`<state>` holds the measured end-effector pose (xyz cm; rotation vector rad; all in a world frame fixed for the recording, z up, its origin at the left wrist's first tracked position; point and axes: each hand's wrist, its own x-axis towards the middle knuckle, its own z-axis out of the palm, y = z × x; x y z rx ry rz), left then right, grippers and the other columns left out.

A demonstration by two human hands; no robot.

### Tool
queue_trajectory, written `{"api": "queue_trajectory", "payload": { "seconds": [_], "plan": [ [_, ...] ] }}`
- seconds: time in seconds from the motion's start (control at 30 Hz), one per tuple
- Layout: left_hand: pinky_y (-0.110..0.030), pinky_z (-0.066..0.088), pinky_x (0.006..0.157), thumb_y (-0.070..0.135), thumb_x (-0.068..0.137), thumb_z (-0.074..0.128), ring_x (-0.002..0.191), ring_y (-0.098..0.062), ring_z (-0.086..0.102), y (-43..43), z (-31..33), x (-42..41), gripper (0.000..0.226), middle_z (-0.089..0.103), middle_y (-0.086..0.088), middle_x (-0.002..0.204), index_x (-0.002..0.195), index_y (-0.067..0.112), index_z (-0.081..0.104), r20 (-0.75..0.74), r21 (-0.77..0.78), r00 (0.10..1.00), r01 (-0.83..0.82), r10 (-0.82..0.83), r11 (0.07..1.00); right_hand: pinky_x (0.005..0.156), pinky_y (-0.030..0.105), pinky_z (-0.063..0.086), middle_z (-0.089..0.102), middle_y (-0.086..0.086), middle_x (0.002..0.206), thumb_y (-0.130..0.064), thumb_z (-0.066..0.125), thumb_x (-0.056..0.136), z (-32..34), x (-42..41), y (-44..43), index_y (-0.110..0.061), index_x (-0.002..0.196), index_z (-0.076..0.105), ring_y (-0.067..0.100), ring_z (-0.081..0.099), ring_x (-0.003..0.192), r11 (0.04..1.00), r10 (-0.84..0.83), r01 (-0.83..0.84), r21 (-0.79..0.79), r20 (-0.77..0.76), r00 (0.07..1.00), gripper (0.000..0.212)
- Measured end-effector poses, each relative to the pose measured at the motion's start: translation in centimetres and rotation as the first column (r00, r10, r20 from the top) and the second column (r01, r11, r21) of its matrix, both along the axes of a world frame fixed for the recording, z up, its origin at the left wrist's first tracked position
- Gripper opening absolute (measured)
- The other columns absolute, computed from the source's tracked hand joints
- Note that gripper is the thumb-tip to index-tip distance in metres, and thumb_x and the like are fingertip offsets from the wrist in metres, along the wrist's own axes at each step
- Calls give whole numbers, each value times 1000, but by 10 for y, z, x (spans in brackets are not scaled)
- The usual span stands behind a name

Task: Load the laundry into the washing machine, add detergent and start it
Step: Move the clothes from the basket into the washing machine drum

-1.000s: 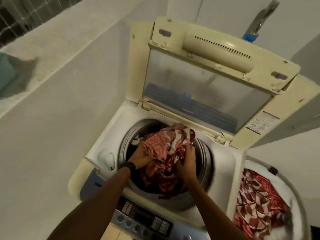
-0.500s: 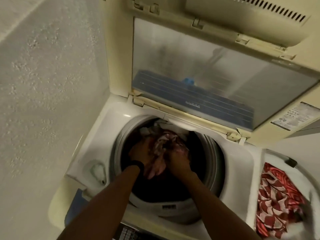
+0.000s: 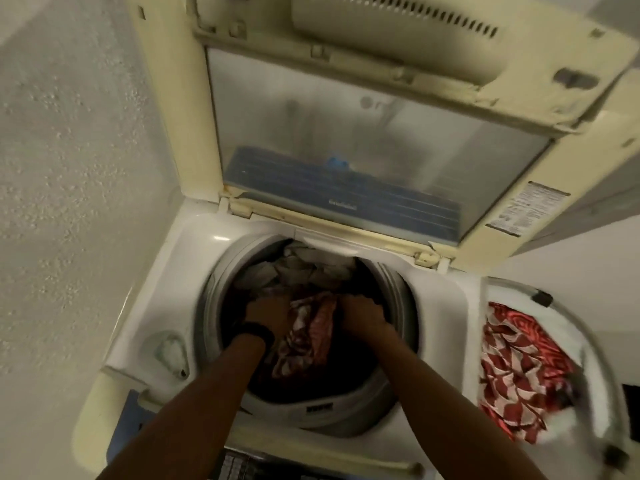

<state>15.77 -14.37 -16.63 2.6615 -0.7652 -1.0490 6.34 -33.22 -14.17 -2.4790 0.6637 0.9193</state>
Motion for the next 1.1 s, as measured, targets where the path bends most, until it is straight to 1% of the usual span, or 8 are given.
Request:
{"api": "queue_trajectory", "payload": {
  "seconds": [0.13,0.23,0.33,0.5,0.67,0.93,1.03,1.1],
  "plan": [
    [-38,54,89,57,94,45,114,-30,65,-23,71,-15,55,69,-6,127,137,27,61,168,-181,985,79,-49,980,91,44,54,69,8,120,-48,57,96,66,-19,-8,-24,123,66,33,66,112,1000,-29,30,-5,222,975,37],
    [-38,54,83,54,96,52,111,-29,66,-42,112,-29,49,70,-3,126,139,32,58,225,-287,973,118,-53,951,93,42,54,70,3,124,-45,61,94,110,-41,-15,-32,129,62,29,66,112,997,-74,74,12,362,929,38],
    [-39,55,83,46,98,56,111,-28,67,-66,146,-49,44,70,-2,125,139,31,58,274,-390,961,149,-39,909,92,39,55,70,-3,126,-46,61,95,150,-66,-29,-36,133,60,25,67,111,986,-159,162,38,493,855,39],
    [-34,55,86,42,99,59,104,-18,68,-111,183,-93,35,73,6,115,131,29,64,309,-494,950,194,-38,847,87,37,57,72,-9,115,-42,66,95,185,-122,-65,-28,117,69,13,69,102,955,-283,271,118,628,725,26],
    [-27,52,83,47,100,59,99,-13,68,-161,202,-147,39,73,7,114,133,27,64,293,-523,953,231,-82,820,87,29,57,72,-8,115,-35,67,96,188,-183,-110,-27,121,68,8,68,98,909,-385,391,142,645,661,26],
    [-39,57,81,40,100,55,94,-22,70,-230,192,-220,27,75,2,107,119,26,67,297,-455,919,373,-258,808,82,32,54,75,1,106,-24,65,97,149,-281,-177,-17,114,72,20,70,95,806,-520,580,121,613,595,20],
    [-29,49,74,37,101,54,92,-22,68,-254,177,-245,25,74,2,104,120,25,67,308,-416,900,418,-307,808,85,28,51,74,1,112,-22,65,96,120,-311,-194,-17,117,72,20,68,102,772,-586,618,147,543,602,22],
    [-25,42,73,34,102,54,93,-19,66,-265,165,-259,24,72,3,105,120,23,66,266,-397,904,419,-335,817,86,34,55,73,3,115,-25,65,95,95,-329,-203,-19,116,72,21,68,102,760,-618,630,156,471,629,23]
  ]
}}
